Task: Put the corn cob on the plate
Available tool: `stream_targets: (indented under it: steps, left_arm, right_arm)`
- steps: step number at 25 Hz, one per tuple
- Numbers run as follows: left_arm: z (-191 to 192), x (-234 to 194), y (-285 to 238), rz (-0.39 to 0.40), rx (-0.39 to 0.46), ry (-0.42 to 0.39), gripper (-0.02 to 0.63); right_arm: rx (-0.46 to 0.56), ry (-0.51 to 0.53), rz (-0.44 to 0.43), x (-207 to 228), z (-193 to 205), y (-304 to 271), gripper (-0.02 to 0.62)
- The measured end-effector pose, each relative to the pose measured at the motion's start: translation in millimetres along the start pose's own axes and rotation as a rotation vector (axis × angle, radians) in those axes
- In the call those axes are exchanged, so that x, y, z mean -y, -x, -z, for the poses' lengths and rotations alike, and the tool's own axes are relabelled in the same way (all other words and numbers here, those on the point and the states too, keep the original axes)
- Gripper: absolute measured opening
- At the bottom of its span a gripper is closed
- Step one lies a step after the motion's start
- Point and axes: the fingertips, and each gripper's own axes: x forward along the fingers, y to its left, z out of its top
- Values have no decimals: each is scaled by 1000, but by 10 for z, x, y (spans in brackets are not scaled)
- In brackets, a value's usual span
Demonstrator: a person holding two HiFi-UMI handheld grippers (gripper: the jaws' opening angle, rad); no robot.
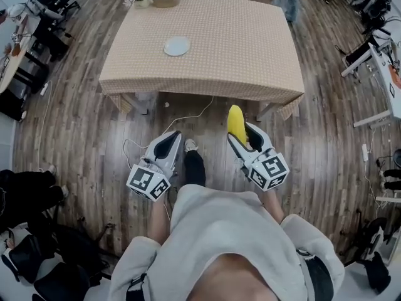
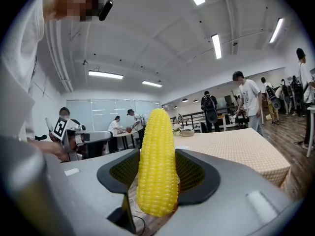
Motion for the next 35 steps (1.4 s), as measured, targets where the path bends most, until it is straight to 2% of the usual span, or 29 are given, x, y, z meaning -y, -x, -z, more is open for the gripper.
stream_targets:
  steps: [8, 13, 21, 26, 30, 35]
  left_arm:
    - [-239, -1197, -487, -40, -35, 31, 8]
    - [-473, -1883, -845, -38, -24, 36, 8]
    - [-760, -2577, -1362, -19, -14, 22, 8]
    - [-830, -2786, -1484, -18, 10, 51, 8]
    - [-861, -2715, -1671, -1, 14, 53, 8]
    - [-855, -2581, -1840, -28, -6, 38, 8]
  right_arm:
    - [-34, -15, -30, 277, -305, -1337, 232]
    - [-40, -7, -40, 398, -536, -2114, 232]
    - [-29, -19, -25, 724, -844, -2908, 232]
    - [-40, -7, -22, 831, -901, -3175, 232]
    - [-35, -1, -38, 907, -934, -3221, 232]
    - [-35, -19, -71, 1033, -948, -3192, 232]
